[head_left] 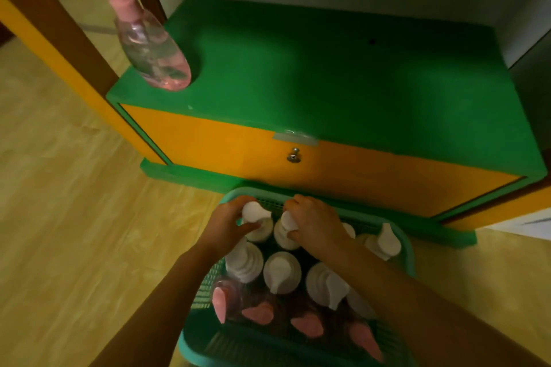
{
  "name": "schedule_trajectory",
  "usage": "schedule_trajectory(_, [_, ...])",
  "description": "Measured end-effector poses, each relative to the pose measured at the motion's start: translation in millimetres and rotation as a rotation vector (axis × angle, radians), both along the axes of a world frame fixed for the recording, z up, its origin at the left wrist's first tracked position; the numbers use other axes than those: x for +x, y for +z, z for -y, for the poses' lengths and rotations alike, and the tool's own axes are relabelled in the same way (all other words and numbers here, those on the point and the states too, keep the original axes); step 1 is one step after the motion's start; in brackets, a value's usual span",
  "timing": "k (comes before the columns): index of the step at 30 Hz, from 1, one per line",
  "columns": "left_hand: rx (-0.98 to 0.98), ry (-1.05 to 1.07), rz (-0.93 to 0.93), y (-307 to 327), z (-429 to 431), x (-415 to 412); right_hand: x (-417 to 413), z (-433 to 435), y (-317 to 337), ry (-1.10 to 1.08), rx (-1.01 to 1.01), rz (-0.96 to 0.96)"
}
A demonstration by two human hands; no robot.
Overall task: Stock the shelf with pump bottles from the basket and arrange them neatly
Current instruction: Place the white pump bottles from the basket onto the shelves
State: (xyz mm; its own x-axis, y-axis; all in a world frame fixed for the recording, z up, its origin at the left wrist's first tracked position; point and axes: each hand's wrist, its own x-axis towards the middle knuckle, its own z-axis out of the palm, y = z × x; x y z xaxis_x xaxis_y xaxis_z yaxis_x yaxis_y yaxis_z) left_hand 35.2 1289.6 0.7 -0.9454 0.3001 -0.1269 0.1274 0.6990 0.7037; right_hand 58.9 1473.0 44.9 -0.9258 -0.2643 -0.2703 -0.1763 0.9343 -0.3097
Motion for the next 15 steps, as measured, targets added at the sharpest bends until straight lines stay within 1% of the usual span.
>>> schedule_trajectory(4, [-0.017,-0.007,-0.023,7.3,3.3,7.0,5.5,-2.2,3.0,-0.036,-0.029,-0.01])
schedule_trajectory(8, [0.008,-0.019,-0.036,36.8,7.1,10.2,16.5,-12.1,22.5,-0.093,-0.086,0.004])
schedule_trajectory(11, [0.038,-0.071,-0.036,73.2,8.2,7.2,22.6,-19.5,52.1,-0.152,-0.162,-0.025])
schedule_trajectory(15, [0.102,-0.072,-0.055,128.5,7.2,8.6,30.1,-26.1,108.1,-0.198,-0.207,-0.072])
